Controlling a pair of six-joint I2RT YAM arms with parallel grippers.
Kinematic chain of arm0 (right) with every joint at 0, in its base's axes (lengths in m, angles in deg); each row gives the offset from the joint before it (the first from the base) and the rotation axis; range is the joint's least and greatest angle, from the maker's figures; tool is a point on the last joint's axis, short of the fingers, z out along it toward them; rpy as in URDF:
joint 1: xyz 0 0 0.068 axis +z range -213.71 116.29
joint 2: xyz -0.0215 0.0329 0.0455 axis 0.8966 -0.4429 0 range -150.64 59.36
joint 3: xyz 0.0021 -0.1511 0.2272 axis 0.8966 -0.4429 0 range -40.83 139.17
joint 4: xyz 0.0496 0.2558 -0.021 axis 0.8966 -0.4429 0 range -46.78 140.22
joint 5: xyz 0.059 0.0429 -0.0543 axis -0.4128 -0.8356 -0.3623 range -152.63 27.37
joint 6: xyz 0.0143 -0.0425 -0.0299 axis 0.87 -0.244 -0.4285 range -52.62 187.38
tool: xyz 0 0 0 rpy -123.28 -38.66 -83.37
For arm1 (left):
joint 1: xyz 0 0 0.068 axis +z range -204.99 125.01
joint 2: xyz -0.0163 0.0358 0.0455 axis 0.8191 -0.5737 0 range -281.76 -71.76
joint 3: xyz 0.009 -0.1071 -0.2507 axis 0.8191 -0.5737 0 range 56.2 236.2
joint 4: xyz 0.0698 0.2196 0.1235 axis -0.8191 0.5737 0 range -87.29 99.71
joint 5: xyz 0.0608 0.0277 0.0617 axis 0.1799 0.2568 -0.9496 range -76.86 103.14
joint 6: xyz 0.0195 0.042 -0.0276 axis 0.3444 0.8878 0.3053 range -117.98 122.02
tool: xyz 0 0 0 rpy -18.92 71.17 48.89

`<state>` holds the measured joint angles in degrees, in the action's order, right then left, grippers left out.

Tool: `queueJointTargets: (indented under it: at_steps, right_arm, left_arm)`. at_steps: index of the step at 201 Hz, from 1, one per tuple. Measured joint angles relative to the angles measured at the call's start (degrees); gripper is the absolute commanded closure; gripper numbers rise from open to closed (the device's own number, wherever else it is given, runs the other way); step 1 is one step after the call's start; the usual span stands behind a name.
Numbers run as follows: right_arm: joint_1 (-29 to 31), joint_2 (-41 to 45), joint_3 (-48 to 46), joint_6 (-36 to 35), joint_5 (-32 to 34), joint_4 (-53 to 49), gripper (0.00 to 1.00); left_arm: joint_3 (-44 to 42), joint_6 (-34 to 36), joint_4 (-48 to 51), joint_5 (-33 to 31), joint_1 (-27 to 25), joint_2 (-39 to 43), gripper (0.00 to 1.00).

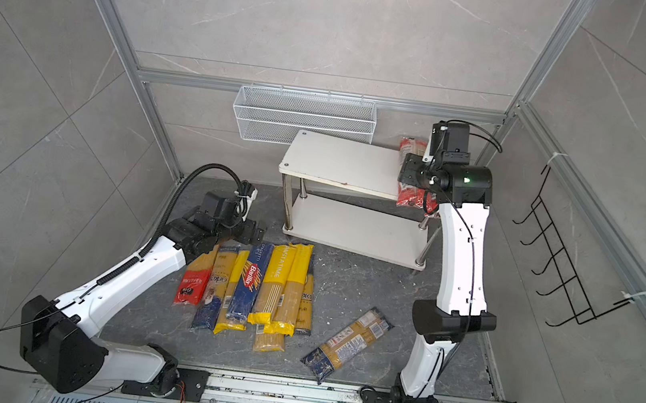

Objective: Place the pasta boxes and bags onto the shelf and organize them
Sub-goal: 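Stand the second red-and-white bag upright and open the right gripper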

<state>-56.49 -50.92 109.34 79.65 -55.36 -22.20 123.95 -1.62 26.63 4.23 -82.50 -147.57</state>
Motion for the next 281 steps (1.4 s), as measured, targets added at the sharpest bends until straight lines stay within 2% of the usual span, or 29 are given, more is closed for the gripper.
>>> queueJointTargets:
  at_steps: [49,73,123,147,162,235,246,281]
  right_arm:
    - [-0.02,-3.96,0.94,0.00,0.20,-0.22,0.31]
    - [-0.02,-4.50,1.97,0.22,0.66,-1.09,0.36]
    - [0.07,-3.93,0.72,1.77,3.26,-0.55,0.69]
    - [0.57,-1.81,-2.45,2.51,4.66,1.49,0.81]
    - [0.87,-0.59,-4.13,3.32,5.38,2.29,0.85]
    - [2.08,3.50,-9.86,6.01,8.79,2.97,0.84]
    - [2.21,3.56,-9.97,6.01,9.14,3.04,0.80]
    - [2.21,3.54,-10.38,6.29,10.10,1.53,0.49]
  left_arm:
    - [-4.37,-1.07,0.50,-0.94,0.00,5.95,0.00]
    - [-4.46,-1.33,0.59,-1.70,0.00,7.41,0.00]
    - [-4.46,-1.49,1.16,-2.62,0.00,8.07,0.00]
    - [-4.46,-1.46,1.16,-2.58,0.00,8.02,0.00]
    - [-4.46,-1.44,1.16,-2.56,0.00,7.87,0.00]
    - [-4.46,-0.85,1.11,-2.49,0.00,7.19,0.00]
    - [-4.46,-0.85,1.11,-2.49,0.00,7.19,0.00]
    - [-4.46,-0.68,1.11,-2.49,0.00,7.19,0.00]
